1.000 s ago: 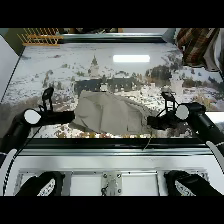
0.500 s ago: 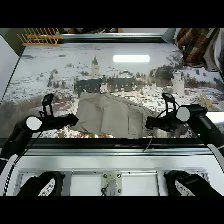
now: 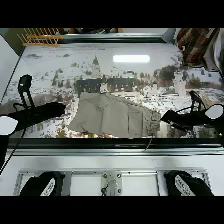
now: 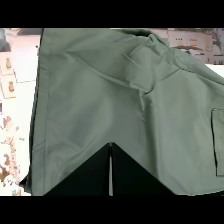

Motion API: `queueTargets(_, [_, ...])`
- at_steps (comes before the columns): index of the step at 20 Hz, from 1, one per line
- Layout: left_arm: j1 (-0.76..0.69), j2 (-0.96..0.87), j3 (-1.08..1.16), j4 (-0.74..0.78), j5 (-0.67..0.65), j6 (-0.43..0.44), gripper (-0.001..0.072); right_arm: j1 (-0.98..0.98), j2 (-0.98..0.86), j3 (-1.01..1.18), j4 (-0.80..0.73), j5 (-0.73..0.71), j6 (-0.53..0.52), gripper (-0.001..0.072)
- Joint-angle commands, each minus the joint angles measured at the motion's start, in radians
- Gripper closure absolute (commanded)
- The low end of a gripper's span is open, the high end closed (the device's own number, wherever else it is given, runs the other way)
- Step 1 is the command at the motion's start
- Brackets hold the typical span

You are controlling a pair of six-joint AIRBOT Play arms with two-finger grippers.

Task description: Fold the clothes and pants, and hang the long-sleeved shirts on hangers.

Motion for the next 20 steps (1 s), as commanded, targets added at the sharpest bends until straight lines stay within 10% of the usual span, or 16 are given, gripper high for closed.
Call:
queueTargets(1, [-0.062,0.044,0.009,0.000,0.012,-0.001,0.0704,-0.128,-0.122,-0.094,0.241,-0.078,-0.243,-0.0008])
queueTargets(7, [-0.166,-0.043,0.010,-0.006,0.013,-0.043,0.0704,-0.126,-0.400,-0.106,0.508,-0.106,-0.542,-0.0008])
queueTargets(16, [-0.243,-0.138,0.010,-0.006,0.014,-0.087,0.0704,0.038,-0.479,-0.104,0.560,-0.136,-0.586,-0.0005])
queueTargets(17, [-0.242,-0.135,0.010,-0.006,0.014,-0.088,0.0704,0.053,-0.479,-0.104,0.562,-0.146,-0.587,0.0115])
queueTargets(19, [-0.242,-0.130,0.010,-0.006,0.014,-0.088,0.0704,0.068,-0.478,-0.104,0.605,-0.141,-0.650,0.0685])
queueTargets(20, [-0.242,-0.125,0.009,-0.006,0.014,-0.088,0.0704,0.068,-0.477,-0.103,0.640,-0.132,-0.682,0.0686])
